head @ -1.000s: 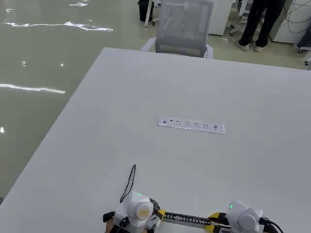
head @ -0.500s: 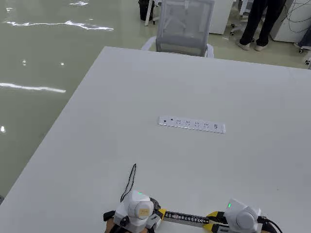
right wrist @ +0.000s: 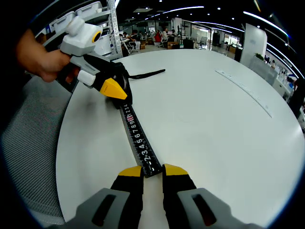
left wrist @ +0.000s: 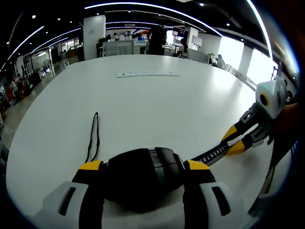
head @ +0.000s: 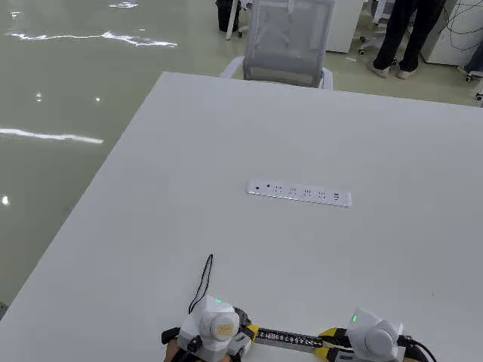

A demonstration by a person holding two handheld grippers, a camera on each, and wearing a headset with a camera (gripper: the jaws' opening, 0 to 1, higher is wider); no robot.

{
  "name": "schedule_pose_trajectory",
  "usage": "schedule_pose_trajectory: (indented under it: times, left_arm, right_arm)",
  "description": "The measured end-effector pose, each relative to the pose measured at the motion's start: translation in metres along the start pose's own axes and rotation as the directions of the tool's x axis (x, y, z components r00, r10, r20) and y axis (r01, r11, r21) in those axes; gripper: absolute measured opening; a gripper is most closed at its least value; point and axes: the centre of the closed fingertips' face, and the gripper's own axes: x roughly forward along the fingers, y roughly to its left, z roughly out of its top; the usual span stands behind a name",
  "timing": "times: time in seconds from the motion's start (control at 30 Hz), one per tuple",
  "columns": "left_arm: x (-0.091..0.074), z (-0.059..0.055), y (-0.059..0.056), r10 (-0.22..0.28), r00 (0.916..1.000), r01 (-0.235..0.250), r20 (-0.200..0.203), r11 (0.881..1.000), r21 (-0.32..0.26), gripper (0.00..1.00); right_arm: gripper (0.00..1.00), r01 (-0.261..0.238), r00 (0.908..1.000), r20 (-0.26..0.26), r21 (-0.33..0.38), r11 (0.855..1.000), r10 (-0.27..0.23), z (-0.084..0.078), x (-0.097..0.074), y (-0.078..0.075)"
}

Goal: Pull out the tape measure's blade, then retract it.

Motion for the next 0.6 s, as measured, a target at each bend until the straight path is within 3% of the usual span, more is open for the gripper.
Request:
schedule_pose_trajectory:
  times: [0.6]
  left_arm:
    - [0.0001,-0.0003,0.0002,-0.005,1.0,0.005,0.001,1.0,-0.001,0.64]
  right_arm:
    - [0.14,-0.004,1.0,0.008,-0.002,1.0,0.004,0.0055,0.005,0.0038]
